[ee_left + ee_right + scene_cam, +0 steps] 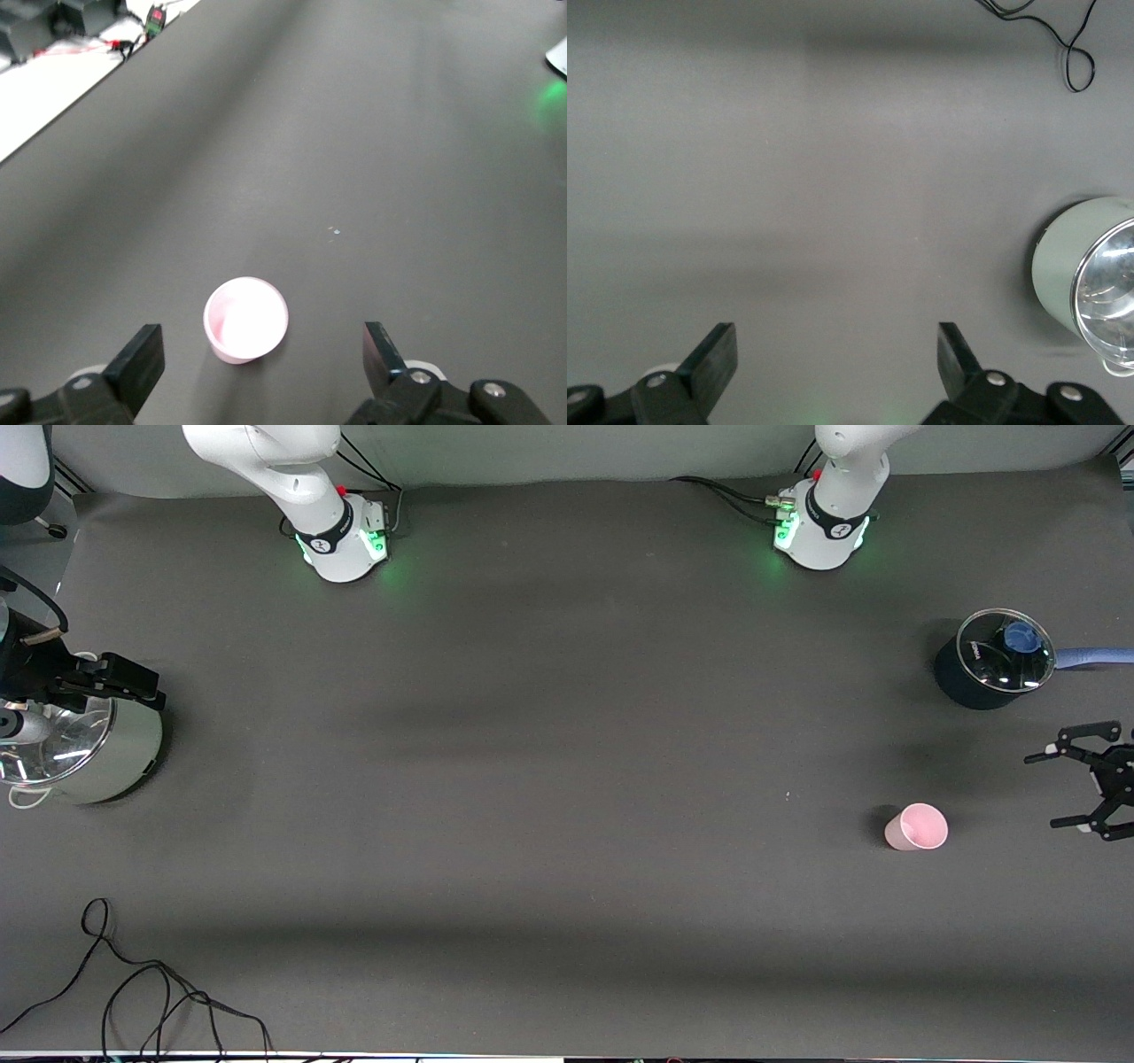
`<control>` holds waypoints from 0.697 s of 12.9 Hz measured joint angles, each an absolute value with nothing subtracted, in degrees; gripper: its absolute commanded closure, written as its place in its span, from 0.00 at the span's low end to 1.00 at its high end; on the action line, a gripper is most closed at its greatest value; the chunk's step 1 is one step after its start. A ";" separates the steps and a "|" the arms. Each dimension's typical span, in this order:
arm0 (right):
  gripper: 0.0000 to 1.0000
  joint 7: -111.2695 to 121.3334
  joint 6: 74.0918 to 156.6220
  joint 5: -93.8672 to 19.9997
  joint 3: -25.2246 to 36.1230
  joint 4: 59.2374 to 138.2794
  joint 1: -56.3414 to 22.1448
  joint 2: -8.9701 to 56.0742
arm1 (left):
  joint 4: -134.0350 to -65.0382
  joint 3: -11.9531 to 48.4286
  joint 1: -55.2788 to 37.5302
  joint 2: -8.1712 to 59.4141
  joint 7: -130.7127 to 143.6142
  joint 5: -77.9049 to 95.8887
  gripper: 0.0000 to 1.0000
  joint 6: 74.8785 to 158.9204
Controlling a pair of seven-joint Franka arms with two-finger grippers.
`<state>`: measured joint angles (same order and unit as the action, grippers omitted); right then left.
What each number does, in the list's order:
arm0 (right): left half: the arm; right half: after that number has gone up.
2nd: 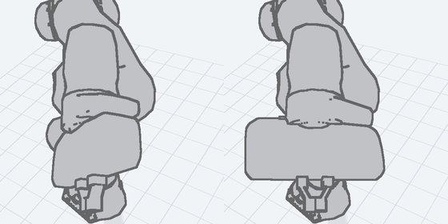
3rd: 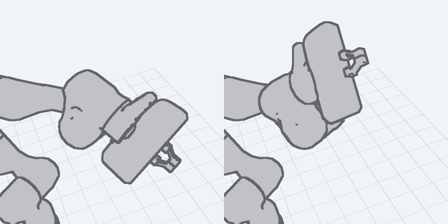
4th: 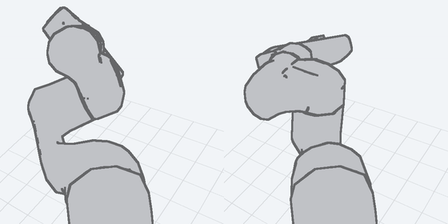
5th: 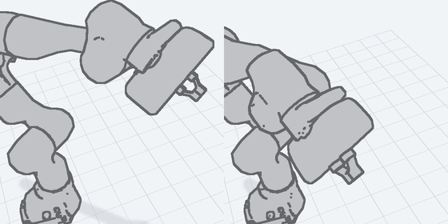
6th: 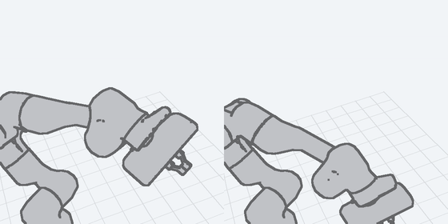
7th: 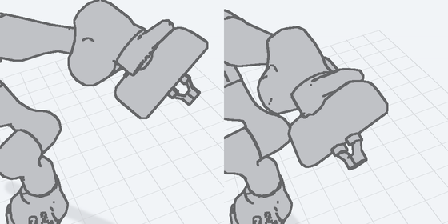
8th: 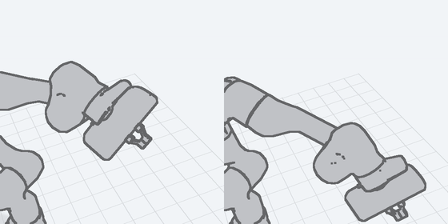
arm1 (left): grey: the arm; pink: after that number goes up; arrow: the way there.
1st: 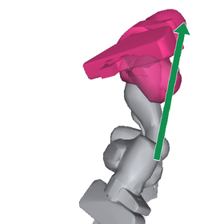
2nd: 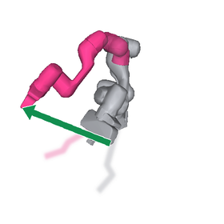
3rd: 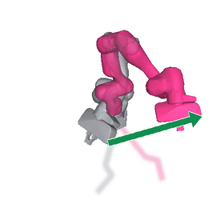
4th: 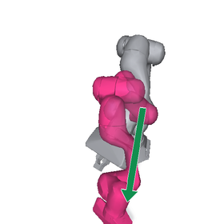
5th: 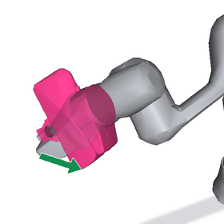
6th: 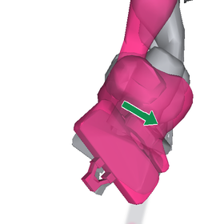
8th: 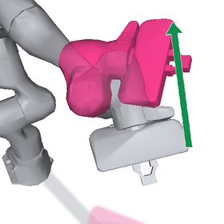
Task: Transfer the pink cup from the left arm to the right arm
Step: 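Move the left gripper down and around the pink cup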
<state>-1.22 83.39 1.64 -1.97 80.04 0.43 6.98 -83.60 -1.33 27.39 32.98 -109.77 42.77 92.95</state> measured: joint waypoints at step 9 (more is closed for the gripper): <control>0.00 -1.22 82.99 1.64 -1.94 80.14 0.43 7.08 | -83.53 0.39 34.80 52.89 -144.97 61.84 0.00 94.50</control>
